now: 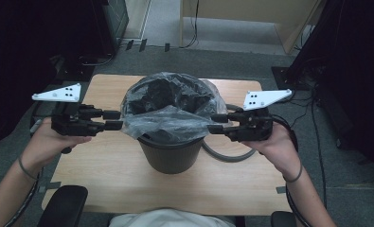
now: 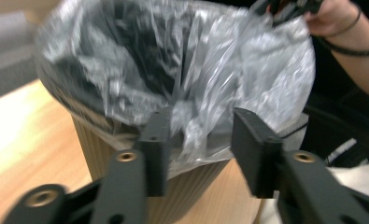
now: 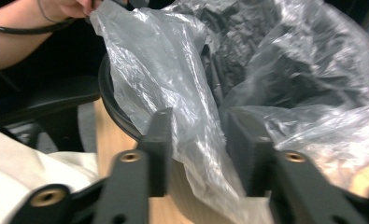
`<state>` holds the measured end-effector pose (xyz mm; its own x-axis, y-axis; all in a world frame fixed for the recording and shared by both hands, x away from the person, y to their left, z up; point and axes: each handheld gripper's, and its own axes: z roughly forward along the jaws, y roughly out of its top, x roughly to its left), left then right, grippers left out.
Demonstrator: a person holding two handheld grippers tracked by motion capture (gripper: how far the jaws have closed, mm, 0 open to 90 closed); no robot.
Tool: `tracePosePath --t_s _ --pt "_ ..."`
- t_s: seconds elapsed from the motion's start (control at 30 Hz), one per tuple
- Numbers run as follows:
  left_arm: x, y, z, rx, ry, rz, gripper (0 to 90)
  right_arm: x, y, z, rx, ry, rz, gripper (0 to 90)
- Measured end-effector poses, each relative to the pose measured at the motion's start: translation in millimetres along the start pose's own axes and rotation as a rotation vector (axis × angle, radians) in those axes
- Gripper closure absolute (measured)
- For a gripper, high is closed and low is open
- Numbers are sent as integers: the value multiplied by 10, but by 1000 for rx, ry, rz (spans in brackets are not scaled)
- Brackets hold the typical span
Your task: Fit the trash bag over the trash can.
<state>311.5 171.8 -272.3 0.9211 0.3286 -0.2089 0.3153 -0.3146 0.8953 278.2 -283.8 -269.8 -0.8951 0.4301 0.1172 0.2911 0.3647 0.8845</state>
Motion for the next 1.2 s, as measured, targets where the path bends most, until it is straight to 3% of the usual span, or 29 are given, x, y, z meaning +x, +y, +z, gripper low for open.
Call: tracePosePath --t_s 0.13,0.27,0.33,0.4,0.53,0.67,0.7,0.9,0.97,1.1,1.13,1.17,1.2 --pt "-12 38 -44 -15 -28 -21 461 47 12 -45 2 -7 -10 575" --pt "-53 2 42 28 -42 -12 445 65 18 -49 -3 -17 -13 511" --pt "-69 -51 140 69 -27 -8 469 73 4 -27 18 -26 -6 601" --pt "-75 -78 168 70 -22 -14 533 80 -12 -18 29 -40 -12 704" --pt "-81 -90 156 70 -22 -18 684 111 -16 -62 26 -36 -22 766" --pt "-82 -114 184 86 -39 -12 813 126 -47 0 95 -10 -30 851" --pt "-82 -114 184 86 -39 -12 834 126 -61 31 116 -7 -35 870" --pt "-64 -150 190 76 -44 -10 888 103 -72 42 117 0 -43 897" --pt "-41 -144 215 63 -18 -16 888 77 -73 60 100 -56 -43 896" --pt "-5 -128 246 50 18 -10 887 13 -75 87 79 -89 -19 896" --pt "24 -115 277 39 49 -15 887 -37 -72 116 59 -126 -2 893" --pt "24 -115 277 39 49 -15 887 -37 -72 116 59 -126 -2 893" --pt "57 -112 308 21 85 -7 887 -92 -68 151 41 -158 10 892"
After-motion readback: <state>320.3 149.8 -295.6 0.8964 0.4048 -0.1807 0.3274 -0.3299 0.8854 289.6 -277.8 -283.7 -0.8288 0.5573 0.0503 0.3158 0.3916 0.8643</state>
